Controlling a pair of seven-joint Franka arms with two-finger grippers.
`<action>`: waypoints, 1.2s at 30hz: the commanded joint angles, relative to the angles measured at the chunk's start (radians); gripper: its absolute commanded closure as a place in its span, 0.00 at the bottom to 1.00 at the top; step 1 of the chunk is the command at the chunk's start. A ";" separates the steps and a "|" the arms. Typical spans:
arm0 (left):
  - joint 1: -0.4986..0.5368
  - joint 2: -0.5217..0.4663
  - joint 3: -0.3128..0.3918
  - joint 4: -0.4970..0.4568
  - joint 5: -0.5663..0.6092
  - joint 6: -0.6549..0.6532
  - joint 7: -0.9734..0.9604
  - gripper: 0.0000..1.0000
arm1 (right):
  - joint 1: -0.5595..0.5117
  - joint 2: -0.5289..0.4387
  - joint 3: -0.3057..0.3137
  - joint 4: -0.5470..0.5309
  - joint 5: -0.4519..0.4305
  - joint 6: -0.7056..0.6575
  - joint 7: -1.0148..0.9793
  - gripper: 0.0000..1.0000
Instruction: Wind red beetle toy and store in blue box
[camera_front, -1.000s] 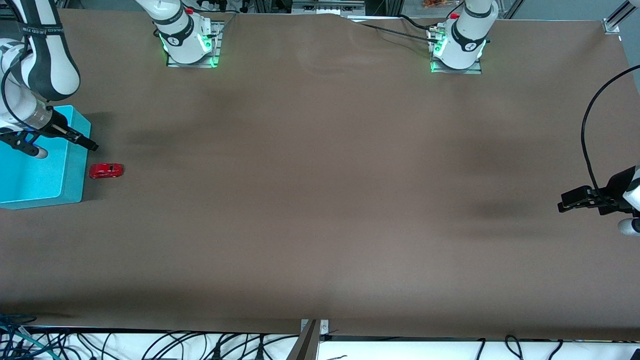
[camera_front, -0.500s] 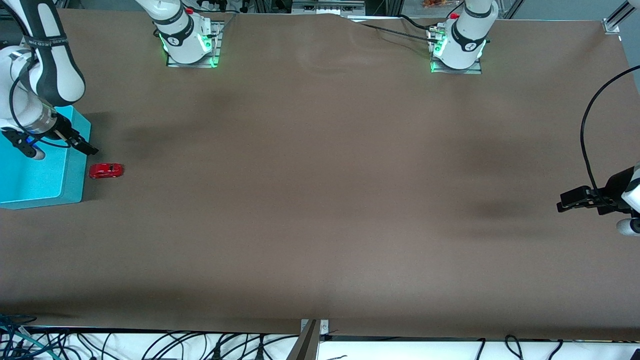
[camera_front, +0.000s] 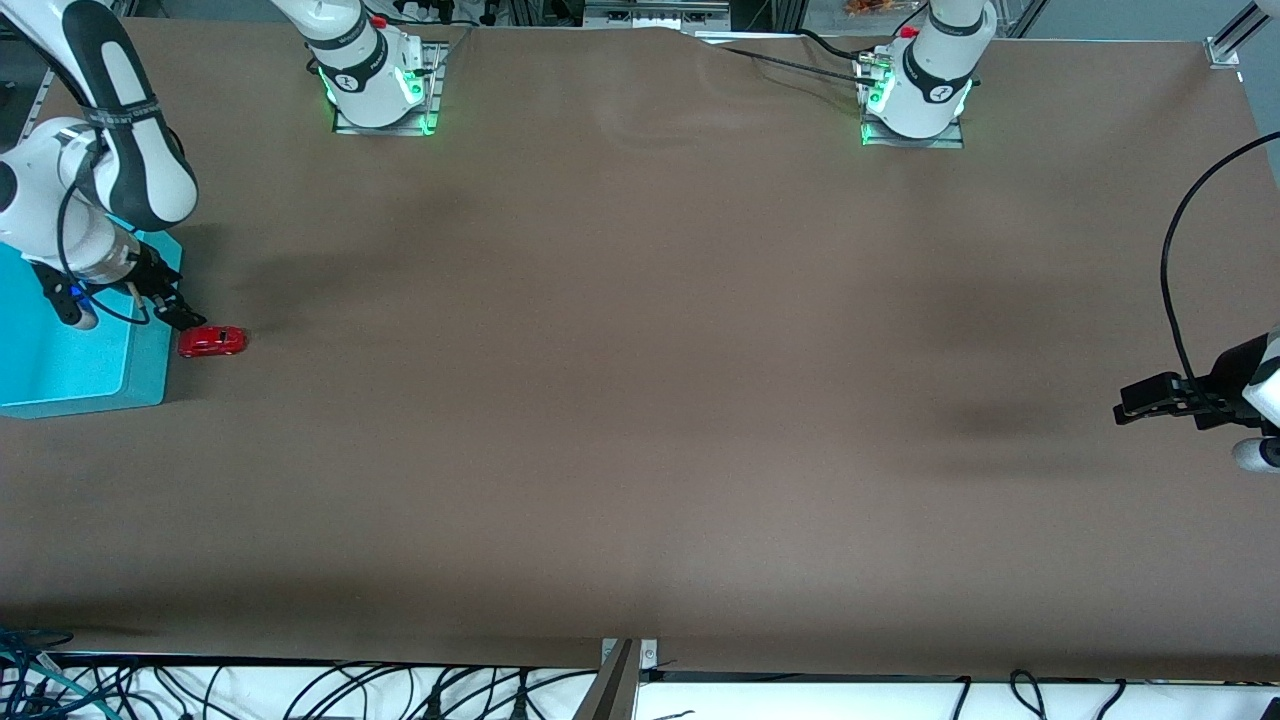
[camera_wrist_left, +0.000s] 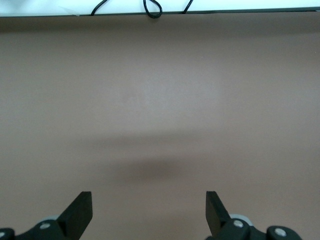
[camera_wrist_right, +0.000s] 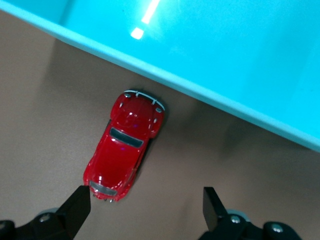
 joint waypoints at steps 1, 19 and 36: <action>-0.002 -0.006 0.002 -0.004 0.020 -0.007 0.018 0.00 | 0.000 0.025 0.002 -0.006 -0.012 0.056 0.046 0.00; -0.002 -0.006 0.002 -0.002 0.020 -0.007 0.018 0.00 | 0.000 0.032 0.003 0.004 -0.011 0.088 0.052 0.00; -0.002 -0.006 0.002 -0.002 0.020 -0.007 0.018 0.00 | -0.001 0.131 0.017 0.064 -0.009 0.165 0.149 0.00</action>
